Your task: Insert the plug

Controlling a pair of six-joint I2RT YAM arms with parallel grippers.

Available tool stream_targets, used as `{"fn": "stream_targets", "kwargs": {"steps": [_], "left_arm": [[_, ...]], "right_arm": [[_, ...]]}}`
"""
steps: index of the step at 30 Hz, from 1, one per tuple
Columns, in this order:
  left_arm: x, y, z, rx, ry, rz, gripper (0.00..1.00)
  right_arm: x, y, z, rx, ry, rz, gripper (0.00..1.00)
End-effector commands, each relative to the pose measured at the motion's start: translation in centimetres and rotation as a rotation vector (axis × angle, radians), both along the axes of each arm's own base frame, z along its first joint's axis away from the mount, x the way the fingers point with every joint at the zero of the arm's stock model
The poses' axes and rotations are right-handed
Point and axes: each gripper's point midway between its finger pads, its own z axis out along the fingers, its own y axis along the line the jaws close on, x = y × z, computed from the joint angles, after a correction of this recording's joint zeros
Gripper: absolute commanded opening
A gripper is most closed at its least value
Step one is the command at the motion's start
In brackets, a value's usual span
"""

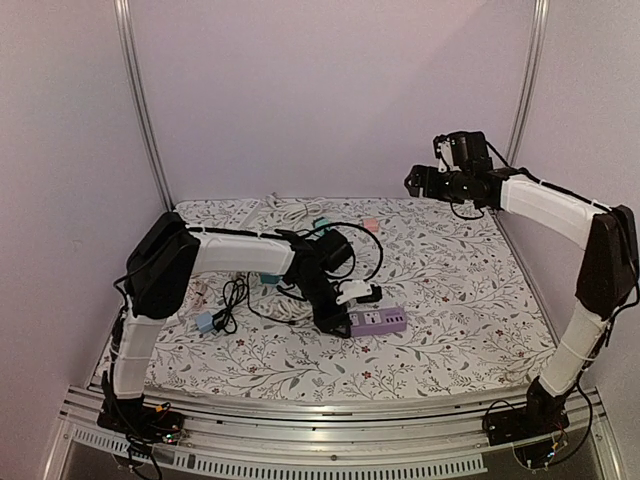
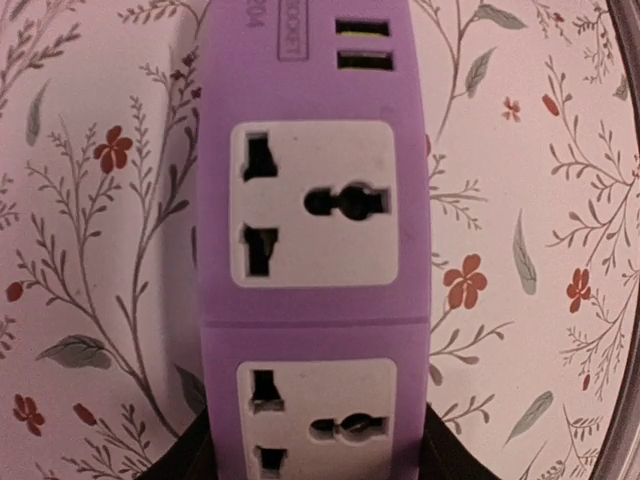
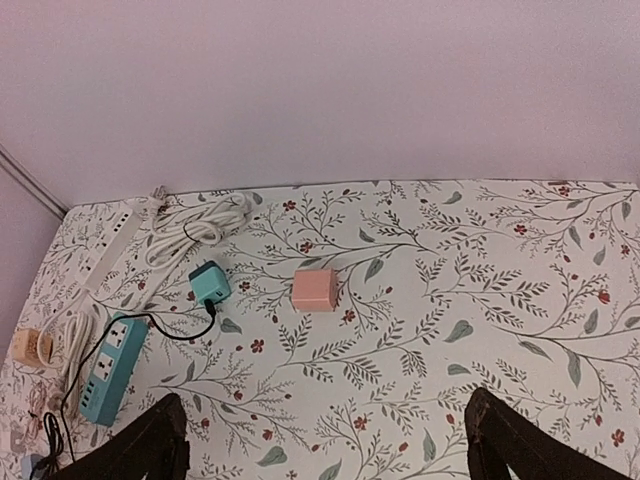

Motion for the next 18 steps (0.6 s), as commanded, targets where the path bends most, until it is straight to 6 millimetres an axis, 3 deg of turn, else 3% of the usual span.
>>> {"fn": "stream_targets", "kwargs": {"steps": [1,3,4,5,6,7,10,11,18], "left_arm": [[-2.9,2.4,-1.0,0.046,0.118,0.01,0.55],[-2.6,2.5,-0.2,0.033,0.089,0.035,0.68],[-2.5,2.8,0.1,0.032,0.077,0.044,0.79],[-2.4,2.9,0.7,0.026,0.06,0.051,0.91],[-2.3,3.1,1.3,0.018,0.046,0.057,0.96],[-2.2,3.2,1.9,0.008,0.03,0.059,0.99],[-1.8,3.8,3.6,-0.029,-0.034,0.071,0.99],[-1.6,4.1,4.1,-0.041,-0.045,0.075,0.99],[0.2,5.1,6.1,-0.121,-0.03,0.14,0.99]], "right_arm": [[3.7,4.3,-5.5,0.123,0.203,0.079,0.91],[6.1,5.8,-6.7,0.177,0.232,0.074,0.86],[7.5,6.6,-8.1,0.208,0.257,0.064,0.85],[8.5,7.2,-8.3,0.241,0.261,0.059,0.84],[9.4,7.8,-9.5,0.287,0.29,0.042,0.82],[10.3,8.5,-11.3,0.324,0.318,0.03,0.81],[12.5,9.6,-12.9,0.426,0.339,-0.015,0.76],[13.1,9.6,-14.7,0.44,0.363,-0.045,0.75],[15.7,8.4,-19.5,0.495,0.358,-0.185,0.71]]}}
